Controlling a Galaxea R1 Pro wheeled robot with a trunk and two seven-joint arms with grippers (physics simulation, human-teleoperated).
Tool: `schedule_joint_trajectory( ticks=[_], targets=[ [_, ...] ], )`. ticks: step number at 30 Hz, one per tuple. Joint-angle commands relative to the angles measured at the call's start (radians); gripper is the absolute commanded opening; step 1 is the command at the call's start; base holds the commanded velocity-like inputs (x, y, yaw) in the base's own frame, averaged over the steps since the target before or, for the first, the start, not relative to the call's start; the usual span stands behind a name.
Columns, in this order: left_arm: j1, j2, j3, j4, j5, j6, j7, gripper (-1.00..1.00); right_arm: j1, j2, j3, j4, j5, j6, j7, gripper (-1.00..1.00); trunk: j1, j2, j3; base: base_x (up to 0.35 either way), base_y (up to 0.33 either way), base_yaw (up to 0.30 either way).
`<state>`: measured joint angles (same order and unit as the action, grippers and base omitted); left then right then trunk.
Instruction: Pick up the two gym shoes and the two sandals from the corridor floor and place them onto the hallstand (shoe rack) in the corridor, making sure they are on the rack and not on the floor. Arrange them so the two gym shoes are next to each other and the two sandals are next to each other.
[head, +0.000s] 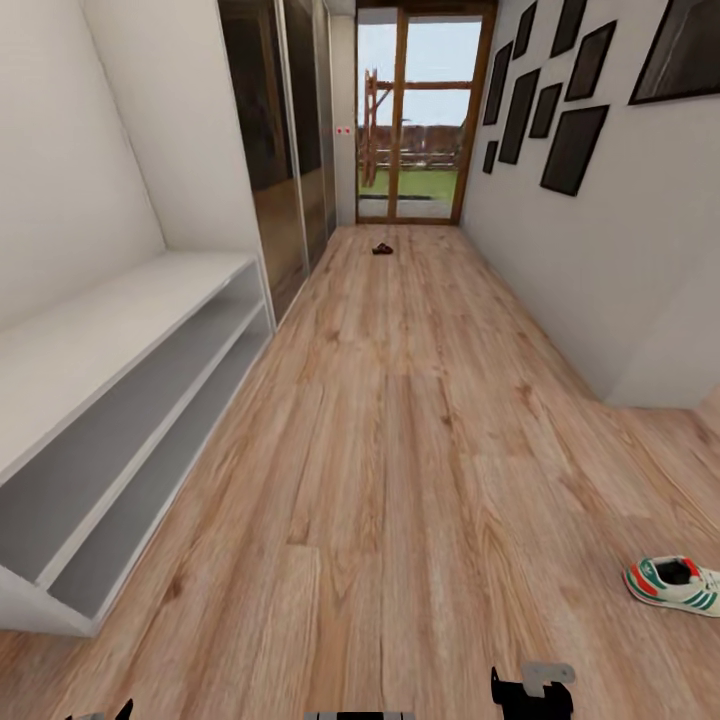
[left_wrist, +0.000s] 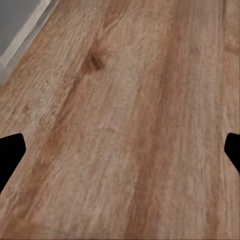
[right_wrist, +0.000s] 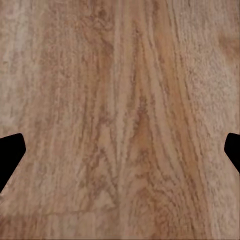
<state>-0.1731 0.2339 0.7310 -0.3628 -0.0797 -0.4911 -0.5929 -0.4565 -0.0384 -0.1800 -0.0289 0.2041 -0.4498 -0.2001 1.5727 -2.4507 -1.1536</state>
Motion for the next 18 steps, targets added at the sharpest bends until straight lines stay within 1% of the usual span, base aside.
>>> schedule_joint_trajectory(
  ticks=[1, 4, 8, 13, 18],
  targets=[
    [-0.001, 0.000, 0.008, 0.001, -0.008, -0.004, -0.005, 1.00, -0.001, 0.000, -0.007, 0.001, 0.011, -0.003, -0.004, 1.00, 0.000, 0.000, -0.001, 0.337, 0.000, -0.016],
    [-0.001, -0.001, 0.008, 0.001, -0.008, -0.004, -0.005, 1.00, -0.001, 0.000, -0.007, 0.001, 0.011, -0.003, -0.004, 1.00, 0.000, 0.000, -0.001, 0.337, 0.000, -0.060],
    [-0.001, -0.001, 0.008, 0.001, -0.009, -0.005, -0.005, 1.00, -0.001, 0.000, -0.007, 0.001, 0.011, -0.003, -0.004, 1.00, 0.000, 0.000, 0.000, 0.318, 0.090, -0.191],
    [-0.001, -0.001, 0.007, 0.001, -0.009, -0.005, -0.005, 1.00, -0.001, 0.000, -0.007, 0.001, 0.011, -0.003, -0.004, 1.00, 0.000, 0.000, 0.002, 0.275, 0.174, -0.242],
    [-0.001, -0.002, 0.007, 0.001, -0.009, -0.004, -0.005, 1.00, -0.001, 0.000, -0.007, 0.001, 0.011, -0.003, -0.004, 1.00, 0.000, 0.000, 0.004, 0.196, 0.203, -0.253]
  ],
)
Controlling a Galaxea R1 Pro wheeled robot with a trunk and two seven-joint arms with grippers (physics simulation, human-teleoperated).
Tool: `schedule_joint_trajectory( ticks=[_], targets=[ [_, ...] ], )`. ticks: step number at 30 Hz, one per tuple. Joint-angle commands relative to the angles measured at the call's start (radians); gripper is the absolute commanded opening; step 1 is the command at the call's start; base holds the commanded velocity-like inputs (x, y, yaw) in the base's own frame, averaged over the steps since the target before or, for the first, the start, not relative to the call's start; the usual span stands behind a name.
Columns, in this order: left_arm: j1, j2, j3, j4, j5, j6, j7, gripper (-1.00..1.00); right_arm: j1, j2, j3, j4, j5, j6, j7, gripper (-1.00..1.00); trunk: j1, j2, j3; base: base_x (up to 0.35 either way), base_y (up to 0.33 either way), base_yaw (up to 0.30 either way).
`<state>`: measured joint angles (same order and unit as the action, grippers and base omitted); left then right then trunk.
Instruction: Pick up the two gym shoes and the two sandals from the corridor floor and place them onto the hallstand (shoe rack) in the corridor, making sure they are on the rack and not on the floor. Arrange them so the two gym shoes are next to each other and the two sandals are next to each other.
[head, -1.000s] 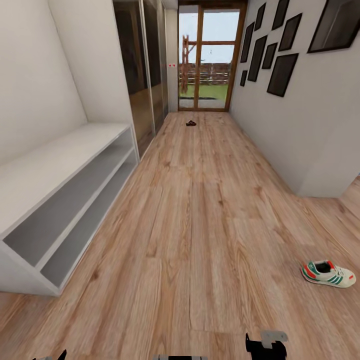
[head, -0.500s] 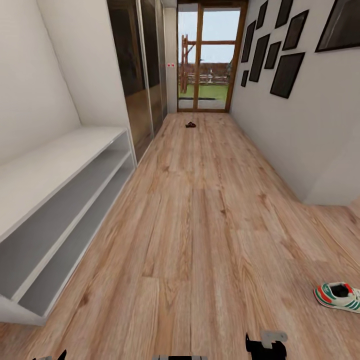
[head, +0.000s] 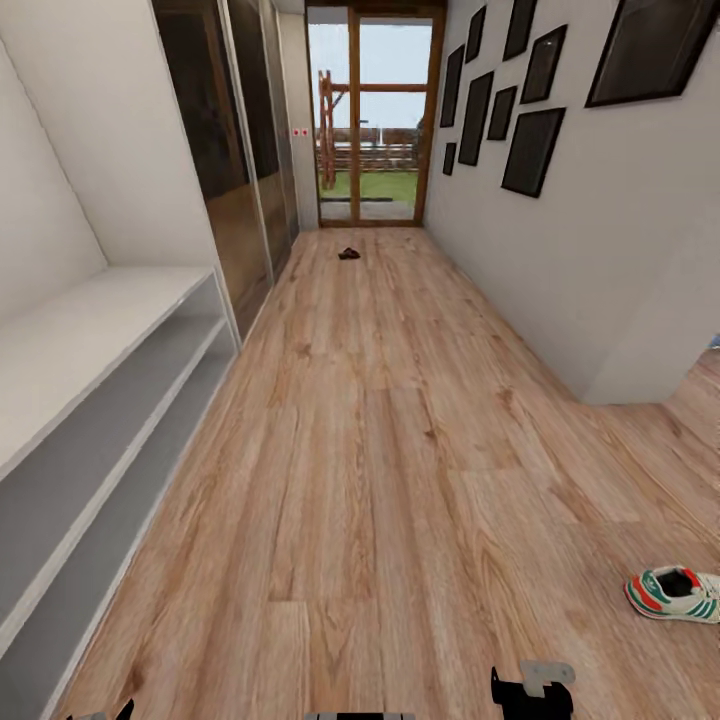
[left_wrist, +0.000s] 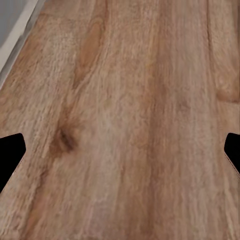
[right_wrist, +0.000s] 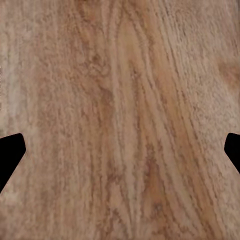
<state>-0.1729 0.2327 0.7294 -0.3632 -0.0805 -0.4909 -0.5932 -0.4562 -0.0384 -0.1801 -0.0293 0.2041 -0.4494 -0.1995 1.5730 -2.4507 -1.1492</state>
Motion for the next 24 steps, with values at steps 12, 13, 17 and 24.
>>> schedule_joint_trajectory(
  ticks=[12, 13, 17, 24],
  targets=[
    [-0.001, -0.001, 0.008, 0.001, -0.010, -0.005, -0.005, 1.00, -0.001, 0.000, -0.007, 0.002, 0.011, -0.003, -0.004, 1.00, 0.000, 0.000, 0.004, 0.213, 0.240, -0.255],
    [-0.001, -0.001, 0.009, 0.001, -0.010, -0.005, -0.005, 1.00, -0.001, 0.000, -0.007, 0.002, 0.011, -0.003, -0.004, 1.00, 0.000, 0.000, 0.005, 0.279, 0.215, -0.255],
    [-0.001, -0.001, 0.009, 0.001, -0.009, -0.005, -0.005, 1.00, -0.001, 0.000, -0.007, 0.002, 0.011, -0.003, -0.004, 1.00, 0.000, 0.000, 0.006, 0.288, 0.200, -0.255],
    [-0.001, -0.001, 0.010, 0.001, -0.009, -0.005, -0.005, 1.00, -0.001, 0.000, -0.007, 0.002, 0.011, -0.003, -0.004, 1.00, 0.000, 0.000, 0.009, 0.306, 0.161, -0.255]
  ],
)
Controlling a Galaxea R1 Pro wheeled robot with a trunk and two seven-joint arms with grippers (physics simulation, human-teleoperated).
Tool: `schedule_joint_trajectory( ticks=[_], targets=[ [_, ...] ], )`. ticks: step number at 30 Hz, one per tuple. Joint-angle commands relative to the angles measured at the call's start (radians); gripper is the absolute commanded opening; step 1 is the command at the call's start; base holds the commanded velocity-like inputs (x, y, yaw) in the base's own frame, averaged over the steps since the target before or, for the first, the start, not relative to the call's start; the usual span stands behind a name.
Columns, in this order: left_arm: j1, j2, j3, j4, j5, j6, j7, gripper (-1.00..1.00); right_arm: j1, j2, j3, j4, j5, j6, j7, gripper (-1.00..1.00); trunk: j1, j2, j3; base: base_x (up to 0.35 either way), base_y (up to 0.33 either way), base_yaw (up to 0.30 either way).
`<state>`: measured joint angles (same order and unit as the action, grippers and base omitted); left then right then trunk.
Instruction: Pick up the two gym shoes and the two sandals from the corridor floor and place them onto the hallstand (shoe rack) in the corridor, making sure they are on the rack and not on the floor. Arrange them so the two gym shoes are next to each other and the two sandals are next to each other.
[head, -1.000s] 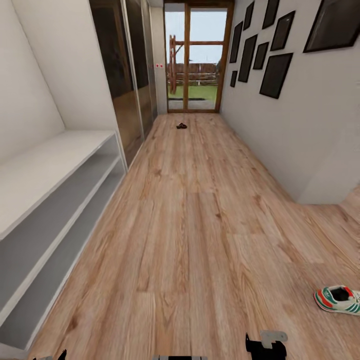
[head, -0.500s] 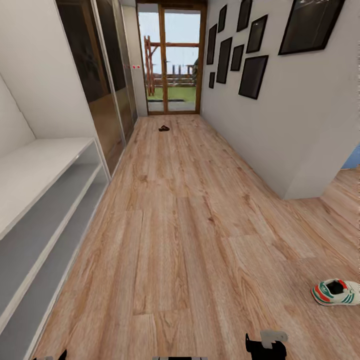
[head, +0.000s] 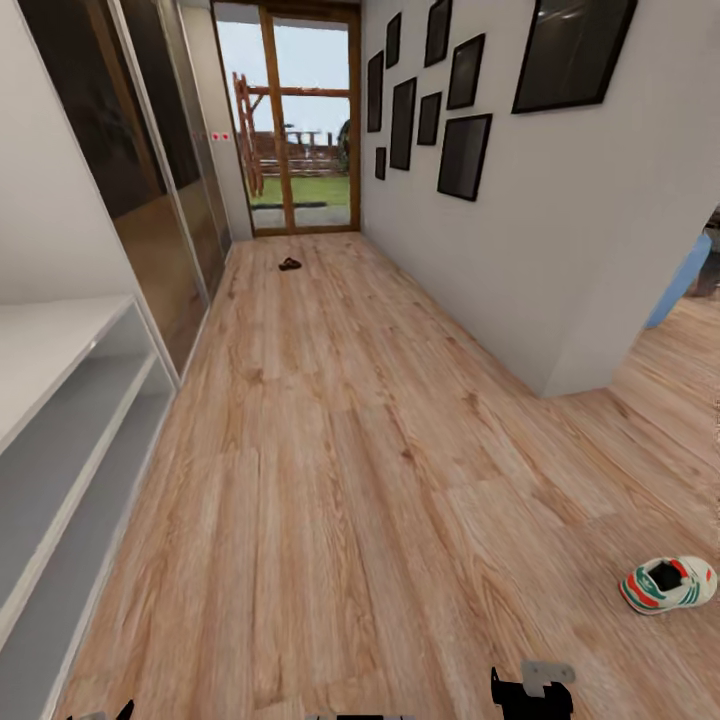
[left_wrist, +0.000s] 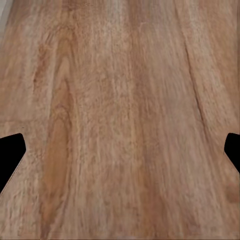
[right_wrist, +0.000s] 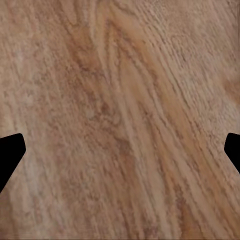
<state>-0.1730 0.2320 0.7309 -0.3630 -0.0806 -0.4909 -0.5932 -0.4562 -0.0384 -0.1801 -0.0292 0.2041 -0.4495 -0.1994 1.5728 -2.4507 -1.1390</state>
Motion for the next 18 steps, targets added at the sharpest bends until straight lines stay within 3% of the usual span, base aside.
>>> schedule_joint_trajectory(
  ticks=[1, 18],
  targets=[
    [-0.001, 0.000, 0.008, 0.001, -0.008, -0.005, -0.005, 1.00, -0.001, 0.000, -0.007, 0.002, 0.011, -0.003, -0.004, 1.00, 0.000, 0.000, 0.000, 0.310, 0.162, -0.255],
    [-0.001, 0.000, 0.010, 0.001, -0.008, -0.005, -0.005, 1.00, -0.001, 0.000, -0.007, 0.002, 0.011, -0.003, -0.005, 1.00, 0.000, 0.000, 0.007, 0.304, 0.195, -0.255]
  ],
)
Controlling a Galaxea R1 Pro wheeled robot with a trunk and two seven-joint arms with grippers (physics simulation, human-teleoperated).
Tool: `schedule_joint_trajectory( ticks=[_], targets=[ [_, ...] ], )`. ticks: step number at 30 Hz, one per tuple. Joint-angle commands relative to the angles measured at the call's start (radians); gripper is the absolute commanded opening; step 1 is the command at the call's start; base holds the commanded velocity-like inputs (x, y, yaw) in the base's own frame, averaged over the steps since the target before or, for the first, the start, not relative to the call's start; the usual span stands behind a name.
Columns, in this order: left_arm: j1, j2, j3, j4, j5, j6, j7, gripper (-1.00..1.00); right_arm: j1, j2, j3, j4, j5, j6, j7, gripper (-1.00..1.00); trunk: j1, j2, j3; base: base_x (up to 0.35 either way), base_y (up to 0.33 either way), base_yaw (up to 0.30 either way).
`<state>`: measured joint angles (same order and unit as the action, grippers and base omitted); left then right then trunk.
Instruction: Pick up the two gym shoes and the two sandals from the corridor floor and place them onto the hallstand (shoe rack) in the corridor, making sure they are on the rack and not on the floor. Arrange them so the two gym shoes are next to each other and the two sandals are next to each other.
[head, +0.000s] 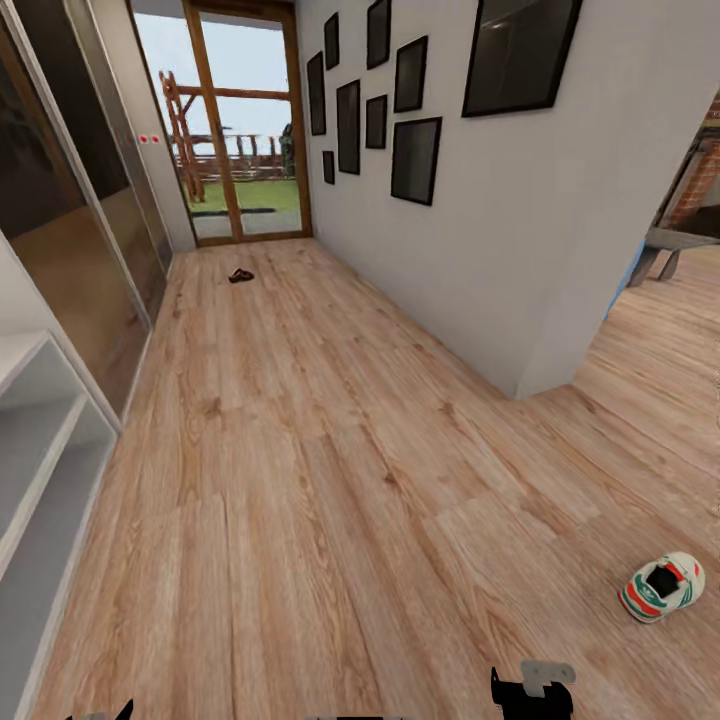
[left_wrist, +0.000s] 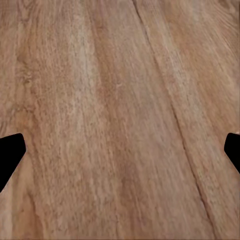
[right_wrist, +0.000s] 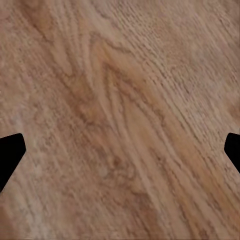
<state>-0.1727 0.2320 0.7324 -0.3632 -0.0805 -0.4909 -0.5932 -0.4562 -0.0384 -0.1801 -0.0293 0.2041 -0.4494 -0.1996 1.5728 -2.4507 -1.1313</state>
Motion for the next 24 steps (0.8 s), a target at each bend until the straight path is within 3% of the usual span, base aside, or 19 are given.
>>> schedule_joint_trajectory(
  ticks=[1, 13, 24],
  targets=[
    [-0.001, 0.000, 0.008, 0.001, -0.009, -0.005, -0.005, 1.00, -0.001, 0.000, -0.007, 0.002, 0.011, -0.003, -0.004, 1.00, 0.000, 0.000, 0.000, 0.286, 0.230, -0.255],
    [-0.001, -0.002, 0.007, 0.001, -0.010, -0.005, -0.005, 1.00, -0.001, 0.000, -0.007, 0.002, 0.011, -0.003, -0.004, 1.00, 0.000, 0.000, 0.005, 0.286, 0.224, -0.255],
    [-0.001, -0.002, 0.007, 0.001, -0.010, -0.006, -0.005, 1.00, -0.001, 0.000, -0.007, 0.002, 0.011, -0.003, -0.004, 1.00, 0.000, 0.000, 0.009, 0.332, -0.002, -0.255]
  ],
)
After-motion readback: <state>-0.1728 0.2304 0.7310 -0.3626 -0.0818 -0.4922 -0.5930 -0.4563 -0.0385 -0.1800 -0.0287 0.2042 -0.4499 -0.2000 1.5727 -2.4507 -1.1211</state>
